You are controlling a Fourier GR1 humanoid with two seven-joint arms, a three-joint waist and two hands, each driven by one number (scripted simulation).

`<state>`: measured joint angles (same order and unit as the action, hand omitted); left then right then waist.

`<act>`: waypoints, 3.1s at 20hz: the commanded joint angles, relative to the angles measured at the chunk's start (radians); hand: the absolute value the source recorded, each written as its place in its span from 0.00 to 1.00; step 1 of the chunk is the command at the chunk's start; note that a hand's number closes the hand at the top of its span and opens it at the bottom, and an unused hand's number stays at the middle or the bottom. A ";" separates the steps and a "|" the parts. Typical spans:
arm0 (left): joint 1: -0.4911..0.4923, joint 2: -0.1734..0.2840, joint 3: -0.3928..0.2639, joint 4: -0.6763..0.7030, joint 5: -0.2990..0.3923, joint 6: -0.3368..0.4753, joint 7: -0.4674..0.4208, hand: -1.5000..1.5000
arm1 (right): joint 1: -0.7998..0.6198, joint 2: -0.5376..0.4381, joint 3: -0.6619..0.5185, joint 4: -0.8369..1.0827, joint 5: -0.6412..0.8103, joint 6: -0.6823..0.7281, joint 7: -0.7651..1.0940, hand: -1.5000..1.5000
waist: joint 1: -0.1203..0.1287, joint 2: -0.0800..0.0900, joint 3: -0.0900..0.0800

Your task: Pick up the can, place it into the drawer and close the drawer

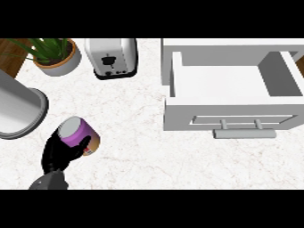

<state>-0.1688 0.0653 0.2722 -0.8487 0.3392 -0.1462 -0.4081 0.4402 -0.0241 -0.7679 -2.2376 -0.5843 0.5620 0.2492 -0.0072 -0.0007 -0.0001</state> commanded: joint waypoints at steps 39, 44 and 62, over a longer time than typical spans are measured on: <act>-0.504 -0.065 -0.360 -0.597 -0.131 0.527 0.651 1.00 | 0.019 0.024 0.045 -0.012 0.037 -0.060 -0.027 0.00 | -0.002 -0.001 0.001; -0.642 -0.065 -0.357 -0.484 -0.106 0.573 0.649 1.00 | -0.046 -0.003 0.093 -0.021 0.077 -0.129 0.019 0.00 | -0.003 0.002 0.000; -1.071 -0.065 -0.407 0.013 0.064 0.702 0.496 1.00 | -0.085 -0.022 0.094 -0.047 0.036 -0.160 0.061 0.00 | -0.027 0.008 0.001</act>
<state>-1.1379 0.0001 -0.1514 -0.9547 0.3615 0.5625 0.1235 0.4068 -0.0233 -0.6770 -2.2933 -0.5438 0.4396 0.2789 -0.0287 0.0042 0.0004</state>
